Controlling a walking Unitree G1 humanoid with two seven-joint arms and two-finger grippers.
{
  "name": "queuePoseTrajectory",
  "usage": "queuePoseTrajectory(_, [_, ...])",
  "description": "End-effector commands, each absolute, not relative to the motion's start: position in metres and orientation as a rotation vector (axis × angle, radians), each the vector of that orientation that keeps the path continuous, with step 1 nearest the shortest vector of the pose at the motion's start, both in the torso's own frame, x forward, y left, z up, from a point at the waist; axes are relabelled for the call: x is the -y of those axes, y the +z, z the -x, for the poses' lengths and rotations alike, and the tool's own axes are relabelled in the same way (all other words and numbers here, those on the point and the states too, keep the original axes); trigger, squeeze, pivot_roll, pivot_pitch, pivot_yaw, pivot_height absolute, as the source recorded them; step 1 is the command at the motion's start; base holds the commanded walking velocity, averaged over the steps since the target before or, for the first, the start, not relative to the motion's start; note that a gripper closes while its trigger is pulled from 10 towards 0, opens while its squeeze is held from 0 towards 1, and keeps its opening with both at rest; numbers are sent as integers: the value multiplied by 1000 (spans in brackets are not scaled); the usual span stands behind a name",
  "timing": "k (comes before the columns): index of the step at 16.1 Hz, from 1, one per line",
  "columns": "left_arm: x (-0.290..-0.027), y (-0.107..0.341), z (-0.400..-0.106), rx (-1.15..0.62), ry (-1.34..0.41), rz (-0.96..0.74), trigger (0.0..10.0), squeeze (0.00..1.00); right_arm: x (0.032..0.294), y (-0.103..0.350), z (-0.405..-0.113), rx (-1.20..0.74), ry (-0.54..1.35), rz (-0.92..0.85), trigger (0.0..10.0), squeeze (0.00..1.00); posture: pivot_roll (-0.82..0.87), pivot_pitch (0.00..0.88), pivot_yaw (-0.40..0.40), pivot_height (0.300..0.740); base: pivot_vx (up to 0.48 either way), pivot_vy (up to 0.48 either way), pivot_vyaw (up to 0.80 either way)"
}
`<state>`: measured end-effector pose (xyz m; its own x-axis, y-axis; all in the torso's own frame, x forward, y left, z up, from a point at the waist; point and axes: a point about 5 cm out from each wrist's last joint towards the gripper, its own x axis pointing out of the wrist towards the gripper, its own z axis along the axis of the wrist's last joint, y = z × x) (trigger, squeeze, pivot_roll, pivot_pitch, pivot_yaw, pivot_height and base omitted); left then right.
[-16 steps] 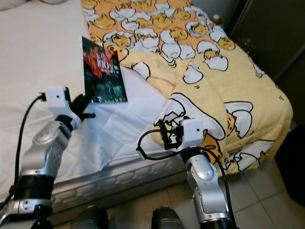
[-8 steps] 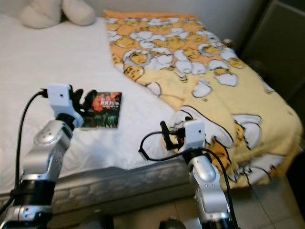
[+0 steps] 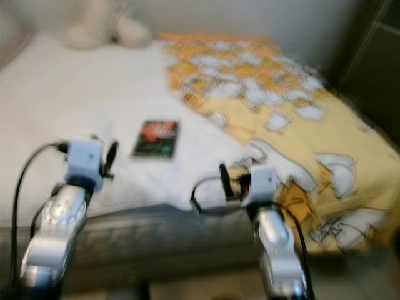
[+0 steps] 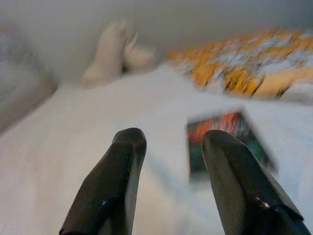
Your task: Clean up the room
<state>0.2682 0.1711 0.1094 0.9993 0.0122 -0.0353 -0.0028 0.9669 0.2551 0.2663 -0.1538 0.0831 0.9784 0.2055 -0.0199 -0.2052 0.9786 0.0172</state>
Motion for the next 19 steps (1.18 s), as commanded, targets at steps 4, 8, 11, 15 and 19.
queuePoseTrajectory(4, [-164, 115, -263, -5, 20, -170, 10000, 1000, 159, 89, -271, 13, 130, -22, 10000, 0, 1, 0, -7, 711, 0, 0, 0])
queuePoseTrajectory(8, [-166, 108, -252, -65, 51, -133, 10000, 1000, 162, 83, -273, -16, 96, -57, 10000, 0, 17, 0, -10, 711, 0, 0, 0])
queuePoseTrajectory(11, [-162, 112, -262, -57, 44, -173, 10000, 1000, 158, 84, -276, -8, 98, -60, 10000, 0, 14, 0, -6, 711, 0, 0, 0])
queuePoseTrajectory(15, [-174, 101, -256, -131, 133, -72, 10000, 1000, 156, 81, -276, -26, 100, -51, 10000, 0, 9, 0, -1, 711, 0, 0, 0])
queuePoseTrajectory(19, [-184, 114, -252, -29, 153, -150, 10000, 1000, 162, 87, -274, 46, 103, 3, 10000, 0, 14, 0, -3, 711, 0, 0, 0])
